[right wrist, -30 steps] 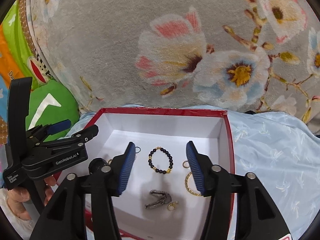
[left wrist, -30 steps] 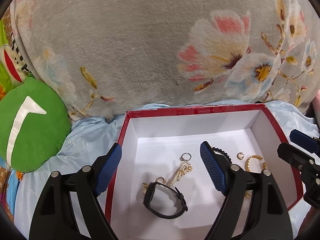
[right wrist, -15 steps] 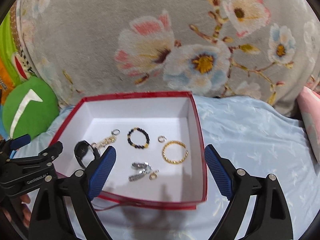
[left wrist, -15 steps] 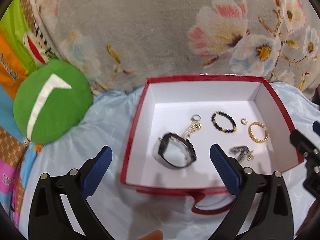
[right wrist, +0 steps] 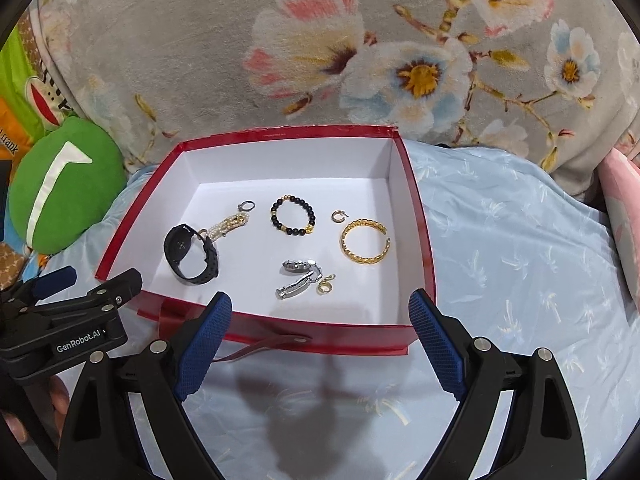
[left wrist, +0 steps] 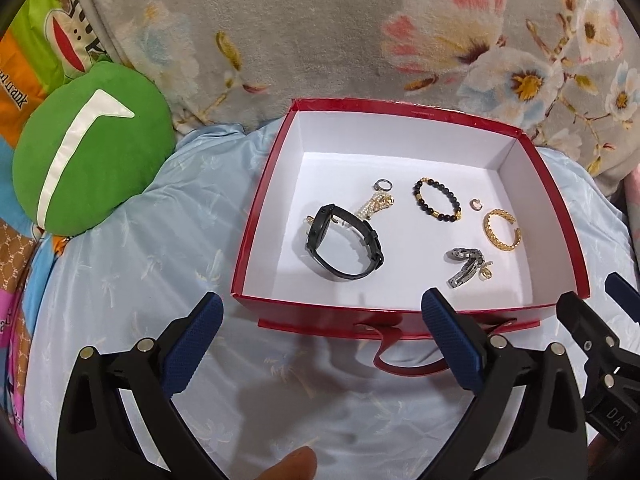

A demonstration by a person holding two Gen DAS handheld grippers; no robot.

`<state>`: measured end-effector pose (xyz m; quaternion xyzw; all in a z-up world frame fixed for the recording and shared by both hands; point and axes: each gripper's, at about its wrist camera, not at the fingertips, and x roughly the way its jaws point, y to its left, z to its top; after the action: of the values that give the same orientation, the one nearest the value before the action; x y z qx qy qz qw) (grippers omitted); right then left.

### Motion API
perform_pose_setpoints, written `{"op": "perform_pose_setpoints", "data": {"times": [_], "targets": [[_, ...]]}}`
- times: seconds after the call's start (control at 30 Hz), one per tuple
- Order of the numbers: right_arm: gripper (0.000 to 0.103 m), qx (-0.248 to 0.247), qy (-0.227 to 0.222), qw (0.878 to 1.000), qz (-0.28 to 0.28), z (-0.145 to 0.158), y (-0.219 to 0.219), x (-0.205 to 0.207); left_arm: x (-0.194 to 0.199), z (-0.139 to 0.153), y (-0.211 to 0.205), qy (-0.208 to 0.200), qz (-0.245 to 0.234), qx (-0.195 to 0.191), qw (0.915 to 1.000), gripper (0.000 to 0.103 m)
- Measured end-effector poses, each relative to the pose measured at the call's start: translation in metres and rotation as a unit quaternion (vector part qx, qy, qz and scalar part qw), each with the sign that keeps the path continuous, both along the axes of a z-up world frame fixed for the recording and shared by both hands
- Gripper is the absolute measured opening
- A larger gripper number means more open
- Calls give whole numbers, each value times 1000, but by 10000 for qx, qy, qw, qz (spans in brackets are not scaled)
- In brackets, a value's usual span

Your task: Organize jewelry

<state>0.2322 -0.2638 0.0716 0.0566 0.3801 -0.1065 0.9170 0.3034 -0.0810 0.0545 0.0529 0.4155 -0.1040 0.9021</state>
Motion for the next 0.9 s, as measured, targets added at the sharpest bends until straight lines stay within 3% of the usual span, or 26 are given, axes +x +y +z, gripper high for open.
{"op": "perform_pose_setpoints", "data": {"times": [0.4, 0.9], "targets": [[88, -359, 314, 9988, 139, -12, 8, 2, -3, -9, -6, 172, -177, 303, 9992, 97], [88, -309, 318, 9990, 76, -15, 4, 3, -6, -13, -11, 200, -238, 336, 9990, 97]]}}
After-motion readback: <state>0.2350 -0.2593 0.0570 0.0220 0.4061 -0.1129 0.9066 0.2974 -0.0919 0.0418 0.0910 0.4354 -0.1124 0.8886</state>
